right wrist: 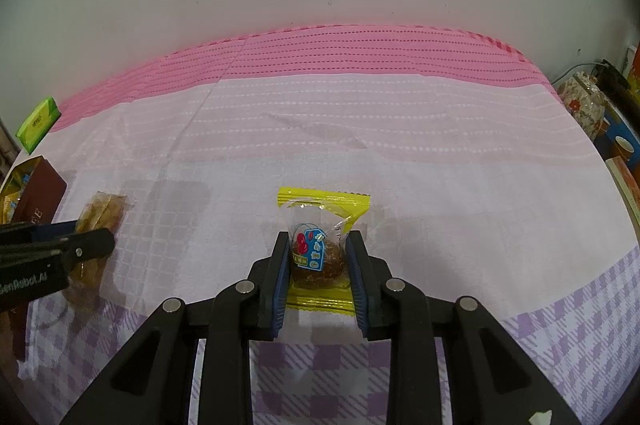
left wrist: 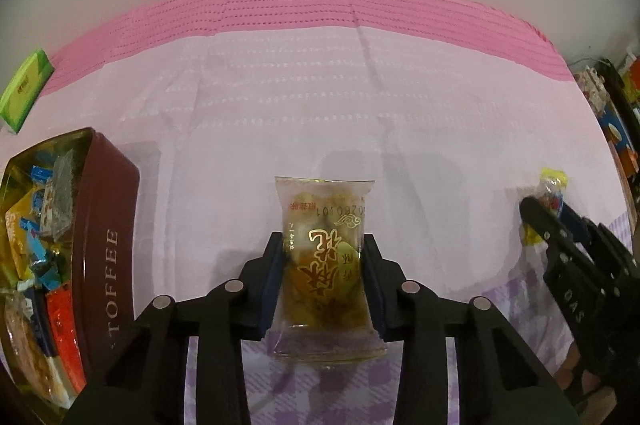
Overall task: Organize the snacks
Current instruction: 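Move the left tool to the clear pastry bag and grasp it, then carry the clear pastry bag into the gold tray and open the left tool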
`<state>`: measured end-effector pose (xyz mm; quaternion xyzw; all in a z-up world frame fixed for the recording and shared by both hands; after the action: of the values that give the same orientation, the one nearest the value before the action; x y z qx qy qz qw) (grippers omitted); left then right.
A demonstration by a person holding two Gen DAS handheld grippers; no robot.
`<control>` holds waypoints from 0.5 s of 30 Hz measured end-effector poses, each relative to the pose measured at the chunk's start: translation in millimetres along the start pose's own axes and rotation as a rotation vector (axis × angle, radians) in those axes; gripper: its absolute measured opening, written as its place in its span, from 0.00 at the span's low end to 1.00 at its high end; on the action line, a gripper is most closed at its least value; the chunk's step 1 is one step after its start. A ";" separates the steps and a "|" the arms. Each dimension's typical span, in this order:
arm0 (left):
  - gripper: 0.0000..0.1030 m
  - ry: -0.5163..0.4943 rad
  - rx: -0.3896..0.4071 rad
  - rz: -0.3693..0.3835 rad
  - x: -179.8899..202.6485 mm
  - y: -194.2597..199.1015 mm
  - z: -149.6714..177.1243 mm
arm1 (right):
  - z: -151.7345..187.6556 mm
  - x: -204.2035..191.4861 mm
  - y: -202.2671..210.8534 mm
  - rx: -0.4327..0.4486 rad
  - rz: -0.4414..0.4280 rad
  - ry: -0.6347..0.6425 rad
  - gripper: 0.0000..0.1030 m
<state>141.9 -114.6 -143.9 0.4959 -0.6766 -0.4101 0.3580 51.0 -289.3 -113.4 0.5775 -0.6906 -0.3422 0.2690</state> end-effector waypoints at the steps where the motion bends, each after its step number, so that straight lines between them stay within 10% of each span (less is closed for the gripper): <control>1: 0.37 0.000 -0.001 0.001 -0.7 1.6 3.0 | 0.0 -0.1 0.1 0.000 0.000 0.000 0.25; 15: 0.37 -0.041 0.014 0.025 -6.7 33.0 23.0 | 0.6 -1.0 0.4 -0.001 0.006 0.006 0.26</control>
<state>110.6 -97.8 -123.8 0.4813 -0.6928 -0.4111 0.3455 50.5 -288.2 -113.4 0.5763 -0.6915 -0.3400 0.2723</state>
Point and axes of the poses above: each gripper's, at about its wrist camera, not at the fingertips, and y roughly against the way its jaws point, x to its right, z to its underside, the point moved 8 cm from there along -y, roughly the way its jaws point, and after that the axes turned 1 degree about z, right-handed, at the moved point
